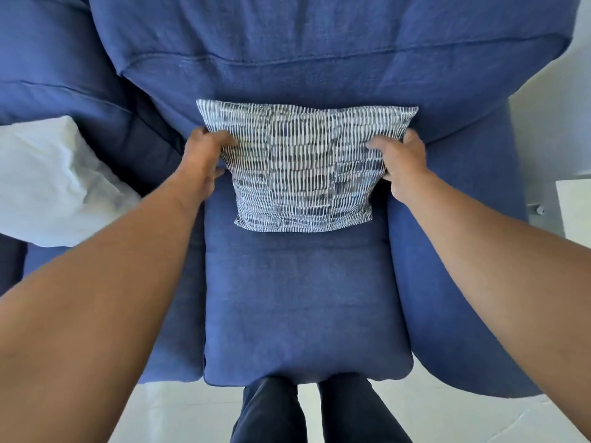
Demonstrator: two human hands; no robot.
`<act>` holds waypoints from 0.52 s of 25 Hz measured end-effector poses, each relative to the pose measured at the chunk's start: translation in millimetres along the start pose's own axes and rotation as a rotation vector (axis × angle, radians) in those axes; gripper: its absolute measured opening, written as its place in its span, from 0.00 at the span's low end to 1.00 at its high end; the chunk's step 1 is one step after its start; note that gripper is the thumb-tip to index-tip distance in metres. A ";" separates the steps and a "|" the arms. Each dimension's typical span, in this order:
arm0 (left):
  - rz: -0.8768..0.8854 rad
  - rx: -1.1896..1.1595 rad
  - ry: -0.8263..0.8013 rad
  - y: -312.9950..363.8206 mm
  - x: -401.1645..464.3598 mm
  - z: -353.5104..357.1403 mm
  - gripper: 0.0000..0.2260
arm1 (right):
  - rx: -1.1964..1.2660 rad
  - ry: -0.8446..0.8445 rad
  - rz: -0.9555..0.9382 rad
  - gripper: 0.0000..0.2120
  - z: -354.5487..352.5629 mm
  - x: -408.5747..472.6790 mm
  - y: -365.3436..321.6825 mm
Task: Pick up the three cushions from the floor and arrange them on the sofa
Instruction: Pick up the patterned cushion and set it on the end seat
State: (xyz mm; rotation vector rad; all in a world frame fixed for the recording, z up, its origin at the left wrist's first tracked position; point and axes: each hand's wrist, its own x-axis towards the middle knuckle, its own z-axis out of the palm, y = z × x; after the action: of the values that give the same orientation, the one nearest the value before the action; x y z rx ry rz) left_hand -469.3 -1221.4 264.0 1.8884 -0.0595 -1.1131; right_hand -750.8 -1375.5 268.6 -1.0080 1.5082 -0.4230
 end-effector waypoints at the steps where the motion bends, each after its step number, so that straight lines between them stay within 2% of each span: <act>1: 0.021 0.015 -0.010 9.1 0.6 0.0 0.17 | 0.028 0.001 0.008 0.10 -0.6 1.9 -5.1; 3: 0.099 0.055 0.036 18.5 -2.8 -1.2 0.10 | 0.031 0.041 -0.020 0.11 -0.9 0.1 -9.6; 5: 0.166 0.038 0.130 16.3 -8.9 -4.8 0.10 | 0.045 0.105 -0.065 0.14 -2.9 -0.3 -5.7; 8: 0.152 -0.017 0.167 -2.8 -12.7 -11.0 0.08 | -0.002 0.168 -0.050 0.12 -4.8 -0.1 6.9; 10: 0.131 -0.007 0.163 -12.2 -13.2 -11.0 0.08 | -0.096 0.156 -0.039 0.15 -6.6 1.2 10.5; 12: 0.120 0.014 0.162 -18.3 -19.9 -9.5 0.18 | -0.153 0.160 -0.065 0.17 -9.8 -0.7 11.2; 13: 0.126 0.035 0.175 -21.1 -26.3 -9.5 0.24 | -0.145 0.163 -0.091 0.12 -13.2 -6.8 8.0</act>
State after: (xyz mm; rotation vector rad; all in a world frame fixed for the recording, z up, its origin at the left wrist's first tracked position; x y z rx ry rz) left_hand -486.0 -1190.8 268.0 1.9776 -0.0978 -0.8643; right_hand -766.6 -1369.5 269.7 -1.1827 1.6622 -0.4743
